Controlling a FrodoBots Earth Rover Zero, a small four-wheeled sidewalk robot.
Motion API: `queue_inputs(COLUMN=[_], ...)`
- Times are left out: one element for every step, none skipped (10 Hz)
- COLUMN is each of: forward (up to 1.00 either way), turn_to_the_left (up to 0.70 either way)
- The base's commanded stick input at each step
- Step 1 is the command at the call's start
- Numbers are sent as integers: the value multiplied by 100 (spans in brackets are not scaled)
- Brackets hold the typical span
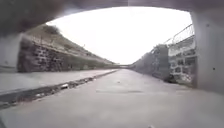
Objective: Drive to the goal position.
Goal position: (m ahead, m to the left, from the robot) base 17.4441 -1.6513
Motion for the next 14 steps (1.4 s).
queue_inputs(forward=[70, 70, 70, 70, 70, 70, 70, 70, 70, 70, 70, 70, 70, 70], turn_to_the_left=[0, 0, 0, 0, 0, 0, 0, 0, 0, 0, 0, 0, 0, 0])
